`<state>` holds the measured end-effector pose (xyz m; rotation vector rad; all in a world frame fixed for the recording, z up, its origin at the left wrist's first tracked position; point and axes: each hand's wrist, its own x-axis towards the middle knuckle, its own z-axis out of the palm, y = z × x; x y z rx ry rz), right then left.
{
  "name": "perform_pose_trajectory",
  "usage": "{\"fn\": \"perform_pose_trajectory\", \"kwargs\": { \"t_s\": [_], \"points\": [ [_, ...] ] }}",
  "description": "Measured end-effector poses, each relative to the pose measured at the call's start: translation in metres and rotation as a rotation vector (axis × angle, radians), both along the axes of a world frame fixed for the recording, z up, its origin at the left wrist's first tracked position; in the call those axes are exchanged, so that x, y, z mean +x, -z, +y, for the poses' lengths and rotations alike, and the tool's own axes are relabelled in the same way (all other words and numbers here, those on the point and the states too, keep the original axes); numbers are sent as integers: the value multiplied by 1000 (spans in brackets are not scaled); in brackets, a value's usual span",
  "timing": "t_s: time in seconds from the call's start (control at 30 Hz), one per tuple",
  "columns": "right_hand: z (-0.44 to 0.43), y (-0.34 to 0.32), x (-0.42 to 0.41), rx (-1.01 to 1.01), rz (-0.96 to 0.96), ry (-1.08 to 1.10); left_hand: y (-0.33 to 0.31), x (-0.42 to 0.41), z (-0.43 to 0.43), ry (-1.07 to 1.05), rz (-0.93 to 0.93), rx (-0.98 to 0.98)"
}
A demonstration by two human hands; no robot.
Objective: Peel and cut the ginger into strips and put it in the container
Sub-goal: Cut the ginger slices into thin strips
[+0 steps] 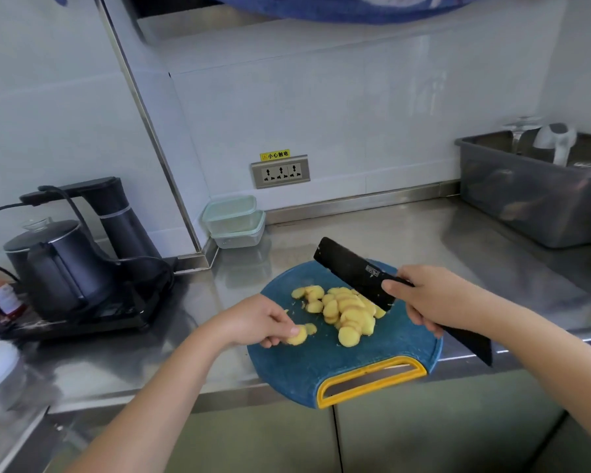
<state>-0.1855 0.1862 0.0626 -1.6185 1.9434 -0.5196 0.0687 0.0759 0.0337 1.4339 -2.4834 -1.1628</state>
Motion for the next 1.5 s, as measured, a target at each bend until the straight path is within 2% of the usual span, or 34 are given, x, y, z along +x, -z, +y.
{"fn": "perform_pose_trajectory", "kwargs": {
  "t_s": [0.17,0.43,0.57,0.67,0.83,1.0,1.17,1.5],
  "points": [
    [36,3,11,112,35,-204,13,5,22,-28,-8,23],
    [49,23,22,120,93,-202,22,5,39,-159,-22,-208],
    [48,28,23,90,107,-173,30,6,48,-153,0,-222],
    [46,30,19,70,141,-141,36,3,55,-156,19,-310],
    [40,28,20,40,221,-111,45,-6,65,-266,106,-384],
    [41,29,29,-51,379,-190,52,-7,70,-351,198,-364],
    [51,26,33,-80,503,-265,58,-9,78,-369,206,-495],
    [45,37,33,-123,563,-375,68,-11,90,-373,242,-642]
  ]
}}
